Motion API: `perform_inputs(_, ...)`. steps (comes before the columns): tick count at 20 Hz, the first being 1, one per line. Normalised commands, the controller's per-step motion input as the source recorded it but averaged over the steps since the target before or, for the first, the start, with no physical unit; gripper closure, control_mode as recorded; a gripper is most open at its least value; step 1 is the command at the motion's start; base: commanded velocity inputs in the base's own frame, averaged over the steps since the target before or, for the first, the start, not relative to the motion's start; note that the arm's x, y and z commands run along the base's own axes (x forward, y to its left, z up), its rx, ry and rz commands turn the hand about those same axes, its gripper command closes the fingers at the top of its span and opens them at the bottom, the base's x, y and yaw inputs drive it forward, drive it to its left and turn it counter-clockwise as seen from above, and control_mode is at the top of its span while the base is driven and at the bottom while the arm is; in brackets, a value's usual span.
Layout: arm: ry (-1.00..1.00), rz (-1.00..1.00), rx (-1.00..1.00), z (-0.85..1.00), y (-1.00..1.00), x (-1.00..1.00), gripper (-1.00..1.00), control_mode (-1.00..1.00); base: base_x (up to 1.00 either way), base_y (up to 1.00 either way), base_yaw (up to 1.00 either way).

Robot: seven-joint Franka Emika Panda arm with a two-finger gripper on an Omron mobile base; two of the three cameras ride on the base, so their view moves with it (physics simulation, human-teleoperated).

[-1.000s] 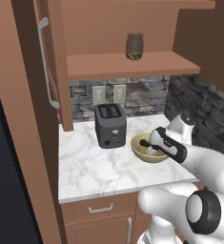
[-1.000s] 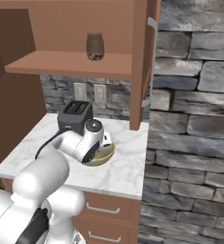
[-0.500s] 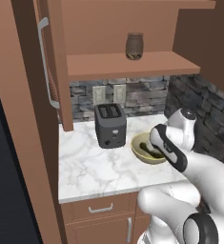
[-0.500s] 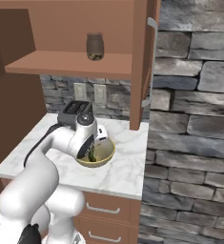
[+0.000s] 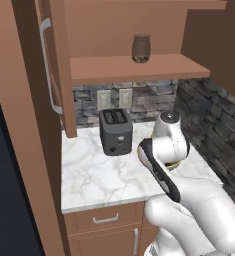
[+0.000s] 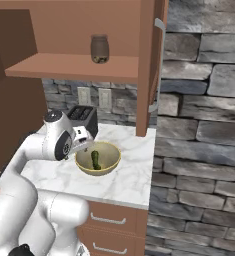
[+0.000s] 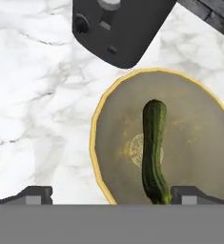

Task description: Pick the squash from the cabinet and place it in the bowl. Then pick the bowl and place it in the sink. Then turn on the sink facuet.

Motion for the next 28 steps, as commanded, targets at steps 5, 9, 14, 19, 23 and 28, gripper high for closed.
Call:
perform_inputs(5, 0.01, 0.0, -0.16, -0.58, 0.13, -0.05, -1.0, -1.0, 0.0, 0.0, 0.0)
perform_inputs(9, 0.0, 0.0, -0.04, -0.37, -0.24, 0.27, -1.0, -1.0, 0.0, 0.0, 0.0)
perform_inputs(14, 0.01, 0.0, 0.0, -0.34, -0.24, 0.22, -1.0, -1.0, 0.0, 0.0, 0.0)
perform_inputs(19, 0.11, 0.0, -0.02, -0.59, -0.07, 0.02, -1.0, -1.0, 0.0, 0.0, 0.0)
perform_inputs(23, 0.07, 0.0, 0.0, -0.43, -0.03, 0.0, -1.0, -1.0, 0.0, 0.0, 0.0)
perform_inputs(28, 0.01, 0.0, 0.0, -0.27, -0.13, 0.0, 1.0, -1.0, 0.0, 0.0, 0.0)
